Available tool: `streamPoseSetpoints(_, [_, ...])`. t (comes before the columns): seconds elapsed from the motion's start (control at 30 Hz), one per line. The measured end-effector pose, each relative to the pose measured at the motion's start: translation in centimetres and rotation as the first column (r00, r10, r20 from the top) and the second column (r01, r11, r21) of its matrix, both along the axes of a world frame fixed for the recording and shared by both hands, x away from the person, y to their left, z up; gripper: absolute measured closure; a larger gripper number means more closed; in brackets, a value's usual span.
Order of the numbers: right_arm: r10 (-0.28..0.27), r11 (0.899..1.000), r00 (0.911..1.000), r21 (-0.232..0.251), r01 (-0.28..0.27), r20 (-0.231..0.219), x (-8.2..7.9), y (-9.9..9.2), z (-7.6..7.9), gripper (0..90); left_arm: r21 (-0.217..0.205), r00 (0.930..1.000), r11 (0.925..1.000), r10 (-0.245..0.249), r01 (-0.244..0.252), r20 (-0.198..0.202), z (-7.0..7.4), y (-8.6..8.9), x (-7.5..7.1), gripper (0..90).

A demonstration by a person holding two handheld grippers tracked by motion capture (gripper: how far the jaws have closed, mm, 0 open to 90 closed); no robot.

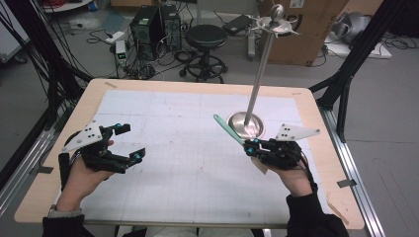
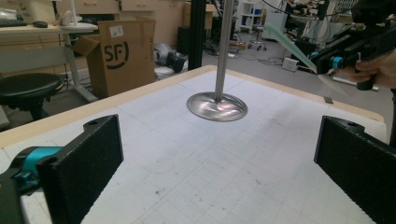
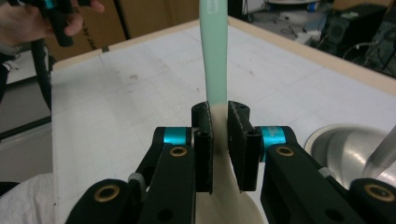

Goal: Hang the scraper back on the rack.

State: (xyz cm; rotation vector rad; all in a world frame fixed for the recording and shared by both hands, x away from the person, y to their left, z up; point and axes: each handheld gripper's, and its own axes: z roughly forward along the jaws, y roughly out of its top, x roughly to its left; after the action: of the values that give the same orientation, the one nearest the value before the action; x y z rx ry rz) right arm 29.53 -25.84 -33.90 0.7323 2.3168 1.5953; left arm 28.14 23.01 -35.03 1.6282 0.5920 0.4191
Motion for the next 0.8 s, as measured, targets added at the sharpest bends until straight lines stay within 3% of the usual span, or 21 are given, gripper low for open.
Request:
streamPoseSetpoints(0.1, [0.014, 1.000, 0.9996, 0.025, -0.014, 0.023, 0.3, -1.2, 0.8, 81.0, 0.006, 1.0000, 1.0000, -0.005, 0.005, 0.001, 0.0, -0.2, 0.0, 1.8])
streamPoseSetpoints(0.27, [0.003, 0.999, 0.9997, 0.044, -0.004, 0.025, 0.9, -3.0, 2.2, 81.0, 0.022, 1.0000, 0.9998, -0.001, 0.001, -0.003, -0.2, -0.5, 0.1, 1.8])
streamPoseSetpoints(0.53, [-0.069, 0.990, 0.9964, 0.125, 0.063, 0.049, 1.4, -6.1, 4.3, 81.0, 0.031, 1.0000, 0.9995, -0.001, 0.001, -0.005, -0.2, -0.5, 0.1, 1.8])
streamPoseSetpoints(0.8, [-0.138, 0.977, 0.9864, 0.178, 0.120, 0.090, 1.8, -8.0, 5.8, 81.0, 0.032, 1.0000, 0.9995, -0.004, 0.004, -0.006, -0.3, -0.6, 0.1, 1.8])
